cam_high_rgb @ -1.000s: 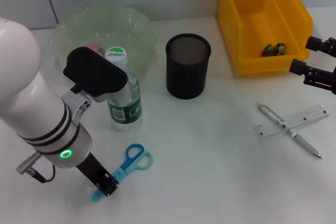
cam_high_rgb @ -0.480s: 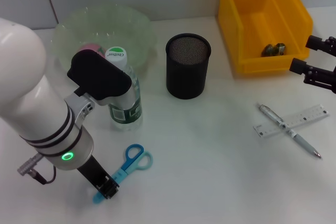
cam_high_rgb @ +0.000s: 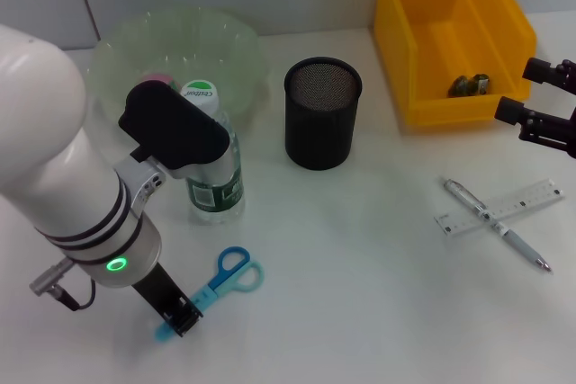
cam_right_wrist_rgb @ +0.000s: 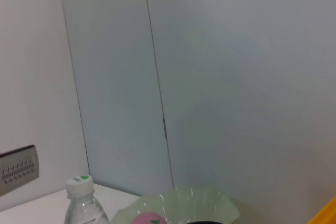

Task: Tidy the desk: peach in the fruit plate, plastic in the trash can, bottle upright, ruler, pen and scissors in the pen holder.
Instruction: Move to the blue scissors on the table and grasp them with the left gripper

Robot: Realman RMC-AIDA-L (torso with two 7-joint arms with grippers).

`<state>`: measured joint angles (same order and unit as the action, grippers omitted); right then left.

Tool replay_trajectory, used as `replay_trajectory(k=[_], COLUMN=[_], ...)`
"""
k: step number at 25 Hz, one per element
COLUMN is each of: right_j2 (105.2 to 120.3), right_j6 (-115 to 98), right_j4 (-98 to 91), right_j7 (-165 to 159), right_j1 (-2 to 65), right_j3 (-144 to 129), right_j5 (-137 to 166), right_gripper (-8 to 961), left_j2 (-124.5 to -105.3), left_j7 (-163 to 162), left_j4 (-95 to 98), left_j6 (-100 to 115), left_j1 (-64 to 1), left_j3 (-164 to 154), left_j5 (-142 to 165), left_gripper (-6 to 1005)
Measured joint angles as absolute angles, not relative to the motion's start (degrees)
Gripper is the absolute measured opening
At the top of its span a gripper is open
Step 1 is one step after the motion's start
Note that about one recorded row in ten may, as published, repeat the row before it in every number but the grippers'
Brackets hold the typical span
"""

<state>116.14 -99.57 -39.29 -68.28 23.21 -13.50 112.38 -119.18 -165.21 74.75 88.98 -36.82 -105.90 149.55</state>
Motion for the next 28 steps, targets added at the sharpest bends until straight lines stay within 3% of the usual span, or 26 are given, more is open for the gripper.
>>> replay_trajectory(k=[28], right_j2=[116.36], right_j6=[-99.09], right_j4=[-35.50], right_j7=[-68.55], right_j1=[21.86], right_j3=[-12.74], right_j5=[104.06], right_gripper=[828], left_j2=[-119.18], left_j7=[-165.24], left_j4=[78.09], left_j6=[90.93], left_j1=[-35.94], left_j3=[-105.39], left_j5=[150.85], left_gripper=[192])
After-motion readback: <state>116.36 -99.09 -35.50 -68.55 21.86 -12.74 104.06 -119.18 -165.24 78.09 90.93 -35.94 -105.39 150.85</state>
